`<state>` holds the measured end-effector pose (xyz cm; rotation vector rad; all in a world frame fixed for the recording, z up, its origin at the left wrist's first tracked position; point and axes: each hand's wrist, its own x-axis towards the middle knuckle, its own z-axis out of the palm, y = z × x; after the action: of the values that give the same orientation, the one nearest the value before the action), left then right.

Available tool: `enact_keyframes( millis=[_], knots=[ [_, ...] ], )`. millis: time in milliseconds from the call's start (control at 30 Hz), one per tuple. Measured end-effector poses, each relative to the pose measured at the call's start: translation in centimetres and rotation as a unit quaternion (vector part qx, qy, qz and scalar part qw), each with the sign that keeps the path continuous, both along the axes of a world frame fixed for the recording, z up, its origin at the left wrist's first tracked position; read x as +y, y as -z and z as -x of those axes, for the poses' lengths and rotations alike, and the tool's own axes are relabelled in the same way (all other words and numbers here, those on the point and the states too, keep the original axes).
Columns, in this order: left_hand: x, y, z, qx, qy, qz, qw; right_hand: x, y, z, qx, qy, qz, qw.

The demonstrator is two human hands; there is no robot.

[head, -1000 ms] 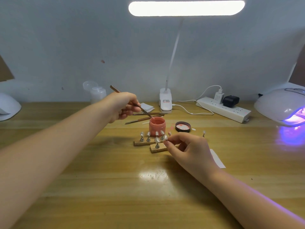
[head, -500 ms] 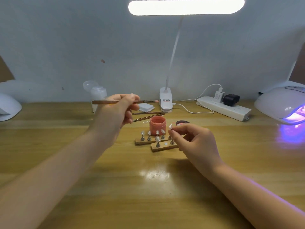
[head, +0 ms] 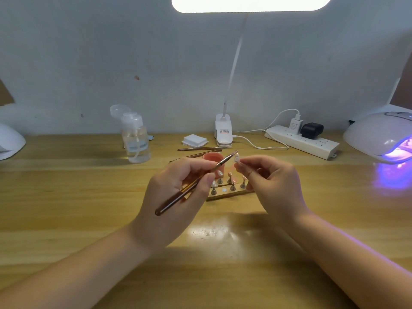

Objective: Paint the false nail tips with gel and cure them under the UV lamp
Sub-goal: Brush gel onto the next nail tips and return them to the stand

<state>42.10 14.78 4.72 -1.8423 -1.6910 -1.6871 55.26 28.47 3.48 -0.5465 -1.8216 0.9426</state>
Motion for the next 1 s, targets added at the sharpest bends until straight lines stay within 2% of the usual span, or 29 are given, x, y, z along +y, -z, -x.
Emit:
enact_keyframes(
  millis=[167,433,667,800,1000],
  knots=[
    [-0.22,0.02,-0.18,0.025,0.018,-0.003,1.0,-0.07,0.03,-0.06,0.003,-0.007,-0.008,1.0],
    [-0.15,0.19,-0.32,-0.015,0.005,-0.005,1.0,-0.2,0.05,0.07,0.006,-0.014,-0.011,1.0],
    [-0.49,0.26,-0.2,-0.036,0.047,-0.005,0.998,-0.15,0.2,0.01,0.002,-0.02,-0.014,1.0],
    [-0.28,0.25,-0.44,-0.064,0.023,0.0,0.998,-0.15,0.27,0.17,0.002,-0.016,-0.019,1.0],
    [-0.48,0.33,-0.41,-0.052,0.044,0.011,0.998,0.04,0.44,0.04,-0.007,-0.012,-0.021,1.0]
  ],
)
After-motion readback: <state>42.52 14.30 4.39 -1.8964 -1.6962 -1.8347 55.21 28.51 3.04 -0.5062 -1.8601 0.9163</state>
